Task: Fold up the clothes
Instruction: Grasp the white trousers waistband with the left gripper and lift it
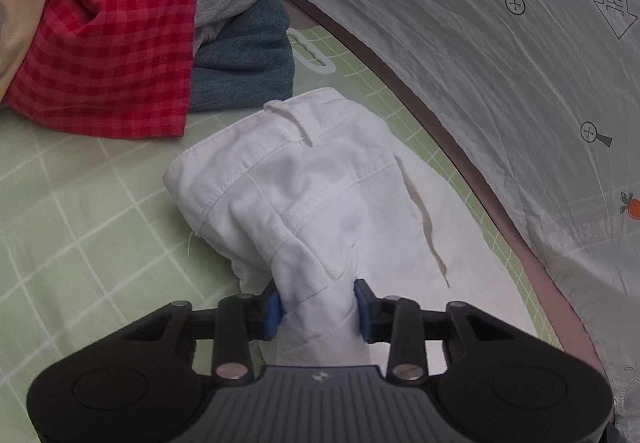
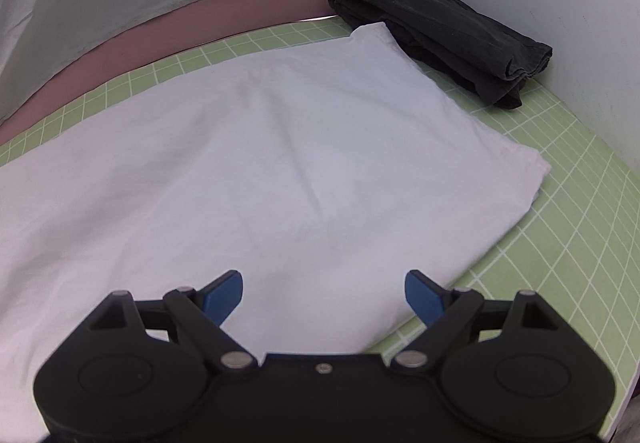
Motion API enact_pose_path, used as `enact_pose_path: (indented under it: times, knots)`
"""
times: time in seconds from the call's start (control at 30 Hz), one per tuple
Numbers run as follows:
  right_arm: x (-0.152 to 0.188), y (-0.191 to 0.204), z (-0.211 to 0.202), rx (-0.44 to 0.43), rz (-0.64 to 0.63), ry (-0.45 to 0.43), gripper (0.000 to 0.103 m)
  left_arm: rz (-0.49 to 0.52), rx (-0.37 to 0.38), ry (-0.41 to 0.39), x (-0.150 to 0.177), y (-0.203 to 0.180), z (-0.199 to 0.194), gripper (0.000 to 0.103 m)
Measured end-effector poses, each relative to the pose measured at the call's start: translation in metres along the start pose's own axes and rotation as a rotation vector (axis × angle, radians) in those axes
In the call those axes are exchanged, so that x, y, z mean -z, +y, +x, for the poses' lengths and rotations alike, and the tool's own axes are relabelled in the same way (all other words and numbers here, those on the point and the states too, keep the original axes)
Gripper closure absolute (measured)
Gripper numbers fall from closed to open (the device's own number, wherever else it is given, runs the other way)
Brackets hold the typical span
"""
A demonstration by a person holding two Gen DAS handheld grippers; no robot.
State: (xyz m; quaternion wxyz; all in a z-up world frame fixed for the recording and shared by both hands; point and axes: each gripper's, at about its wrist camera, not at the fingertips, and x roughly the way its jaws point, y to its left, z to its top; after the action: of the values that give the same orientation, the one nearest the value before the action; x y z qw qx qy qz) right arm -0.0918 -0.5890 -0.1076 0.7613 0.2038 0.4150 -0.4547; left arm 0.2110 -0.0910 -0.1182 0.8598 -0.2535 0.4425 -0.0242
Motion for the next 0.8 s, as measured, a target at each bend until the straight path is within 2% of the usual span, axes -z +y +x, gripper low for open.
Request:
enact_pose_path:
  times: [0.13, 0.27, 0.43, 0.53, 0.63, 0.7, 0.8]
  knots:
    - [-0.001, -0.014, 0.005, 0.001, 0.014, 0.004, 0.014, 0.116, -0.006, -0.1, 0.006, -0.036, -0.023, 0.082]
    - [-0.004, -0.032, 0.011, 0.004, 0.038, 0.009, 0.014, 0.255, 0.046, -0.173, 0.019, -0.08, -0.048, 0.085]
    - [-0.004, -0.057, 0.022, 0.007, 0.073, 0.022, 0.014, 0.519, 0.127, -0.205, 0.065, -0.147, -0.065, 0.086]
    - [-0.002, -0.071, 0.027, 0.005, 0.087, 0.031, 0.014, 0.67, 0.169, -0.17, 0.11, -0.181, -0.062, 0.086]
    - [-0.004, -0.084, 0.03, 0.002, 0.084, 0.035, 0.014, 0.79, 0.215, -0.066, 0.168, -0.205, -0.043, 0.087]
    - [-0.006, -0.092, 0.032, 0.002, 0.084, 0.033, 0.014, 0.852, 0.181, 0.009, 0.2, -0.213, -0.025, 0.087]
    - [-0.012, -0.105, 0.033, 0.0, 0.09, 0.027, 0.014, 0.875, 0.127, 0.081, 0.226, -0.215, -0.005, 0.087]
